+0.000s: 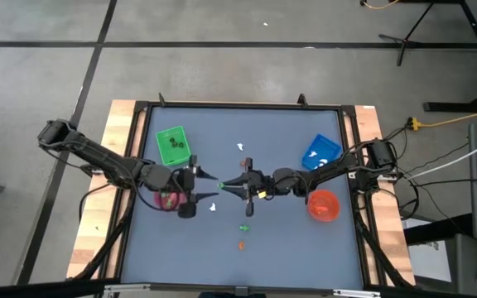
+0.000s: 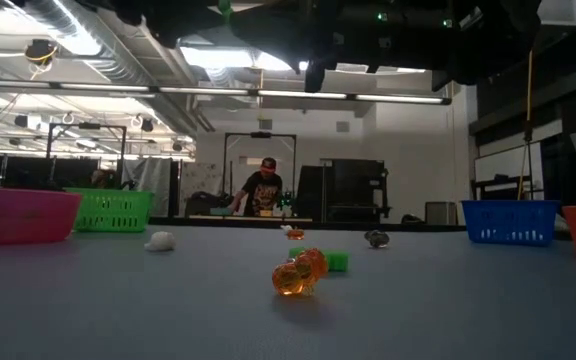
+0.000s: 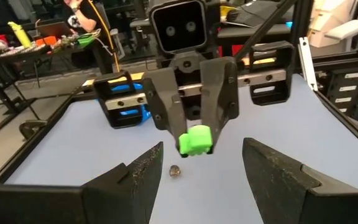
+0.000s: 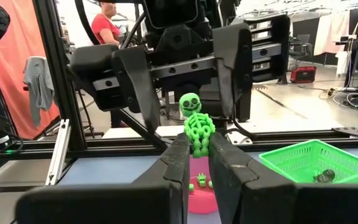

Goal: Sort Halloween decoration
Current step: Put the small green skeleton toy into the transparent red bowl

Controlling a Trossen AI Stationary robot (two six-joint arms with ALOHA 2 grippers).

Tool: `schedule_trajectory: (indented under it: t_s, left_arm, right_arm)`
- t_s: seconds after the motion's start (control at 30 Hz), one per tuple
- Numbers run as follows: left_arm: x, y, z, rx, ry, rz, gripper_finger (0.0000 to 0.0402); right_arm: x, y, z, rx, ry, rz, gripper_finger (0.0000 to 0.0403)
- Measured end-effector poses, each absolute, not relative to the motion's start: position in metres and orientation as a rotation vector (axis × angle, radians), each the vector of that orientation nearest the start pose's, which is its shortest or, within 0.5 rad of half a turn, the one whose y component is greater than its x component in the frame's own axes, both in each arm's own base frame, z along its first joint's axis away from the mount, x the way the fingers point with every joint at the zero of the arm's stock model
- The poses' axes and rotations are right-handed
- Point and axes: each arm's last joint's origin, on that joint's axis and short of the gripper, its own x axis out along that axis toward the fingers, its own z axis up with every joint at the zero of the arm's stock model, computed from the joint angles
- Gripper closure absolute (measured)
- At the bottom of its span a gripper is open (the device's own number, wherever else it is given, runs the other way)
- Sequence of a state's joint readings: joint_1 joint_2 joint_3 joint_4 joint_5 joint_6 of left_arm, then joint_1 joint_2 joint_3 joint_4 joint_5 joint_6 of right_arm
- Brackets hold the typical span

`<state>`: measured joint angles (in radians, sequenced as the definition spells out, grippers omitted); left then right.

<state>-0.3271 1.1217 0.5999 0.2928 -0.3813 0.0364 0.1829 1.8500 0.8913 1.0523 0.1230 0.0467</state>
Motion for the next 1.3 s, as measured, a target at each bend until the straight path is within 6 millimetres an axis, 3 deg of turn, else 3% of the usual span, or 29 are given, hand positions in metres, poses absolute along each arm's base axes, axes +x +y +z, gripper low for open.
schedule_trajectory:
  t_s: [0.57,0.93,1.3]
  left_arm:
    - [0.233,-0.061,0.251,0.099,0.201,0.070,0.0196]
    - [0.243,-0.064,0.237,0.116,0.249,0.069,0.0196]
    - [0.246,-0.065,0.237,0.107,0.223,0.069,0.0196]
  right_arm:
    - [0.373,0.065,0.200,0.061,-0.089,0.065,0.0354]
    - [0.373,0.065,0.200,0.062,-0.091,0.042,0.0354]
    - [0.373,0.065,0.194,0.051,-0.025,0.036,0.0354]
